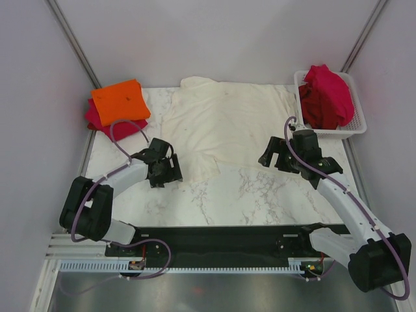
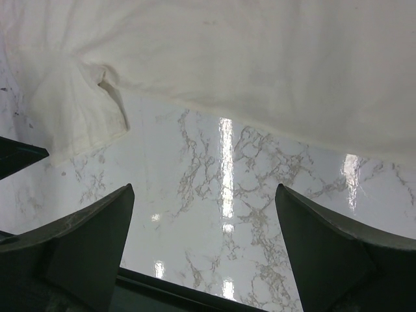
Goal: Fold and stack the t-shirts
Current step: Flatten the tshirt out
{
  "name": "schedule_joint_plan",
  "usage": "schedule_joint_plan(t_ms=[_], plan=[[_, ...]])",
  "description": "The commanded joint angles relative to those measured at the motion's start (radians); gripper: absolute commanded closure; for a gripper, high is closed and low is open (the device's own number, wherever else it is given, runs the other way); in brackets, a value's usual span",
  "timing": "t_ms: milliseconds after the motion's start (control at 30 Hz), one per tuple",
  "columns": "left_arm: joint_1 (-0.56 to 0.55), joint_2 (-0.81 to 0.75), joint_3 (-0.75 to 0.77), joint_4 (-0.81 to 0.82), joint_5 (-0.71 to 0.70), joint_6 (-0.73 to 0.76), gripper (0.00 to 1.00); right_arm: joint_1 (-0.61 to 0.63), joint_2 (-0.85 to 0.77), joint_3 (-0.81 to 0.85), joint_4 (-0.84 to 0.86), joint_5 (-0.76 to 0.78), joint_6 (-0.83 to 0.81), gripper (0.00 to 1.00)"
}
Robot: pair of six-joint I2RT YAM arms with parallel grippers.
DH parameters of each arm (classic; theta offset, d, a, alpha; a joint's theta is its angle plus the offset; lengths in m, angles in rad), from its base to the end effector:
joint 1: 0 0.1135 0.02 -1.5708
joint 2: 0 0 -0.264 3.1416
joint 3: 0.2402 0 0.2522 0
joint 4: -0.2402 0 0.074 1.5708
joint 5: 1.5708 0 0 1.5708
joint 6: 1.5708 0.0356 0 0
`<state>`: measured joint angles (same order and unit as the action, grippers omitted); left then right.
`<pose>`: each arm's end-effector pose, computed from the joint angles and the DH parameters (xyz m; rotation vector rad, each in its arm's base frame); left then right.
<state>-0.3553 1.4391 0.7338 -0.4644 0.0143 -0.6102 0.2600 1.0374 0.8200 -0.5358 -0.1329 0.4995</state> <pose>0.2375 -0.0887 0.1612 -0.3492 2.7574 -0.2799 0.2091 0.0605 0.2718 0.2159 2.3676 0.5285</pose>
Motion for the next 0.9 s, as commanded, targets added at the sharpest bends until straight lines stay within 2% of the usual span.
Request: schedule_joint_plan(t_ms=[0, 433, 467, 500, 867], plan=[[-0.031, 0.106, -0.031, 0.035, -0.019, -0.031, 0.14, 0.002, 0.006, -0.012, 0.01, 0.022, -0.022, 0.02], [-0.106, 0.196, 0.012, 0.035, -0.019, -0.031, 0.14, 0.004, 0.023, -0.039, 0.028, 0.042, -0.041, 0.02], [-0.117, 0.198, 0.016, 0.1, 0.175, -0.127, 0.97, 0.002, 0.024, -0.041, 0.03, 0.042, -0.042, 0.02], [-0.12, 0.199, 0.021, 0.35, 0.177, -0.129, 0.98, 0.002, 0.024, -0.042, 0.031, 0.042, -0.041, 0.02], [-0.125, 0.099, -0.01, 0.351, 0.174, -0.141, 0.98, 0.004, 0.012, -0.056, 0.031, 0.049, -0.061, 0.02]])
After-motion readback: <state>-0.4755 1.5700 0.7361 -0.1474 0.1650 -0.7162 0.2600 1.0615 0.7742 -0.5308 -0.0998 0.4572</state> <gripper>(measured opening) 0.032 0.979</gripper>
